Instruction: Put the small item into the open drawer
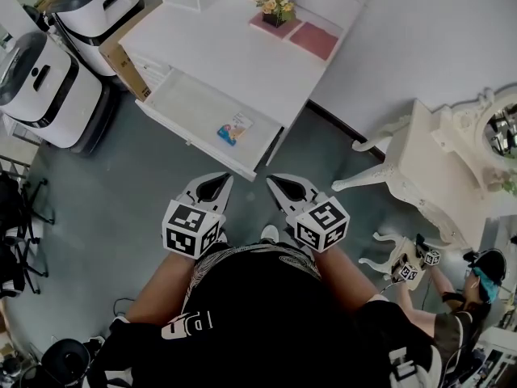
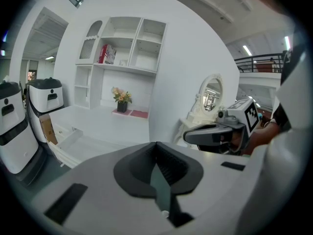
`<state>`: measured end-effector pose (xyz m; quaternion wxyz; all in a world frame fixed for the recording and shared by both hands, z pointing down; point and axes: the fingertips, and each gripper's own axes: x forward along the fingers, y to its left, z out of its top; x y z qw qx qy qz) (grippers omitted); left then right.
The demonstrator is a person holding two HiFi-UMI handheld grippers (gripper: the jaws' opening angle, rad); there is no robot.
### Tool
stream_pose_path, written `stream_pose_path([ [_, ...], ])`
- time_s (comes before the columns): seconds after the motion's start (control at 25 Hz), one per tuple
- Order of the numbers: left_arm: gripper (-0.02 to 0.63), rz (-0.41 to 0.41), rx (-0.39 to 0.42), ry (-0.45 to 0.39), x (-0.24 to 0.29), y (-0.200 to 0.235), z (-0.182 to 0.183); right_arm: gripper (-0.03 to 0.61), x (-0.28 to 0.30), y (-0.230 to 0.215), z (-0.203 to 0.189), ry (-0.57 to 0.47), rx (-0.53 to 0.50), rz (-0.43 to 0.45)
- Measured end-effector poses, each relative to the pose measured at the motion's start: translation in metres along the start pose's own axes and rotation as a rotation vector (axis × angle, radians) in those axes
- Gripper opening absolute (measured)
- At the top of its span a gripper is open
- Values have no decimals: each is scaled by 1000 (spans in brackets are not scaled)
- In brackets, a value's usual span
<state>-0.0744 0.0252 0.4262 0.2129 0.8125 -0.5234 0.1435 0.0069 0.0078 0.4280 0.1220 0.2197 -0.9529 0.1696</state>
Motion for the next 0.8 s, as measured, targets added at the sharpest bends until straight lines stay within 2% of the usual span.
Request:
stream_pose_path([
  [0.8,15,-8,11,-6,-4,3,2,8,0,4,3,4,-23,-6],
])
